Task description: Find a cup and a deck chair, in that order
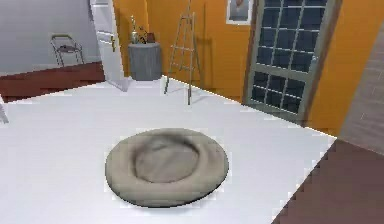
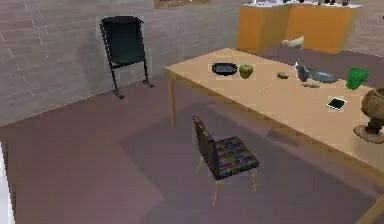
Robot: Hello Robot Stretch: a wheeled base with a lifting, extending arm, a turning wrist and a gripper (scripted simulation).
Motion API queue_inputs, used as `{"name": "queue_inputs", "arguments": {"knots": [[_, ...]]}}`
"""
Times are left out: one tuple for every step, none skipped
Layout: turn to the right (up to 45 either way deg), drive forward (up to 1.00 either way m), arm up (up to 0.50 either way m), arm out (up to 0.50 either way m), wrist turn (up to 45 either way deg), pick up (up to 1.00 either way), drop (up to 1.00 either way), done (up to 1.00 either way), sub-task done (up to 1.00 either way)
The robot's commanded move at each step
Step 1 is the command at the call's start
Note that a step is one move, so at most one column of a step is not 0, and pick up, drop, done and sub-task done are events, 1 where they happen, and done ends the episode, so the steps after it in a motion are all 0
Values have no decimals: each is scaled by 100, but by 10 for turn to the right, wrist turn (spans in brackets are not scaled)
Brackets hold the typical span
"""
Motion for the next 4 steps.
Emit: {"name": "queue_inputs", "arguments": {"knots": [[360, 0, 0, 0, 0, 0, 0, 0, 0], [0, 100, 0, 0, 0, 0, 0, 0, 0], [30, 0, 0, 0, 0, 0, 0, 0, 0], [0, 65, 0, 0, 0, 0, 0, 0, 0]]}}
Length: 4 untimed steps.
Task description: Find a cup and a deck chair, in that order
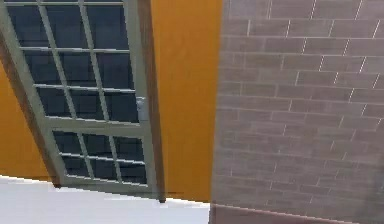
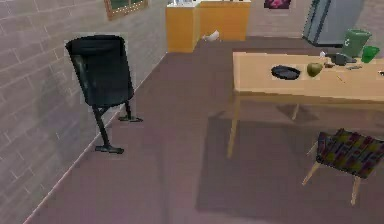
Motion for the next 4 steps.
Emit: {"name": "queue_inputs", "arguments": {"knots": [[-420, 0, 0, 0, 0, 0, 0, 0, 0], [0, 45, 0, 0, 0, 0, 0, 0, 0], [-270, 0, 0, 0, 0, 0, 0, 0, 0], [0, 100, 0, 0, 0, 0, 0, 0, 0]]}}
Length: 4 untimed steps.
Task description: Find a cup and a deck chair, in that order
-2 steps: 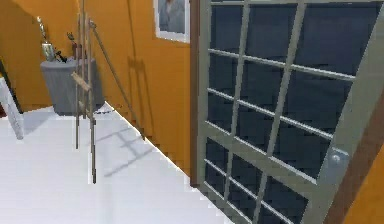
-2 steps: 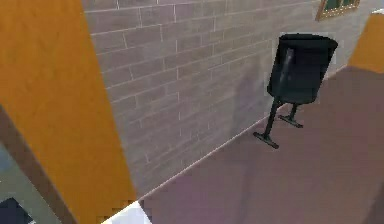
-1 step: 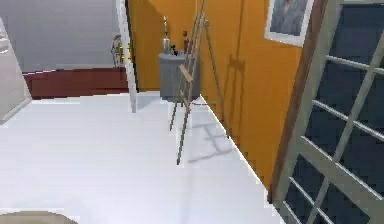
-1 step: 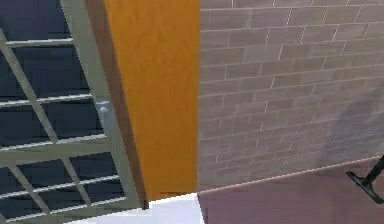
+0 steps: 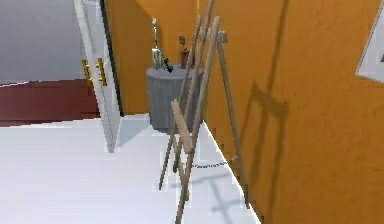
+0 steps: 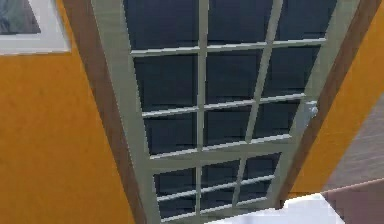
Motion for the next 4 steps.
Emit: {"name": "queue_inputs", "arguments": {"knots": [[-120, 0, 0, 0, 0, 0, 0, 0, 0], [0, 15, 0, 0, 0, 0, 0, 0, 0], [-270, 0, 0, 0, 0, 0, 0, 0, 0], [0, 100, 0, 0, 0, 0, 0, 0, 0]]}}
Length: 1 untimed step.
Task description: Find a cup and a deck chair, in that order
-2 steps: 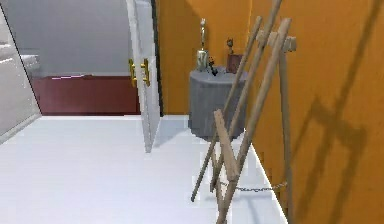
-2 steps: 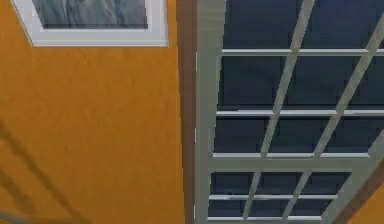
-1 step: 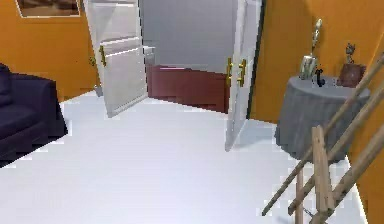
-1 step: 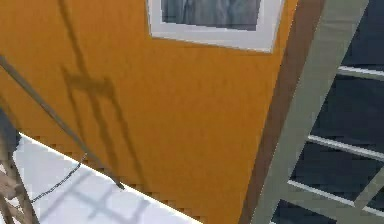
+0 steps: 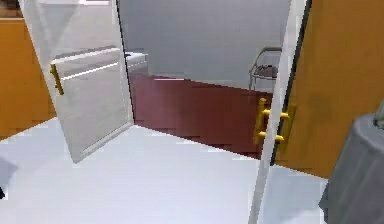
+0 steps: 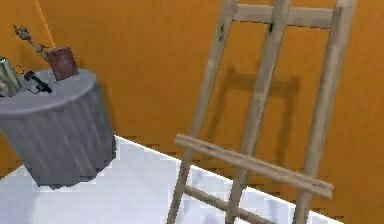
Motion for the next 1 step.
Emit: {"name": "queue_inputs", "arguments": {"knots": [[0, 100, 0, 0, 0, 0, 0, 0, 0]]}}
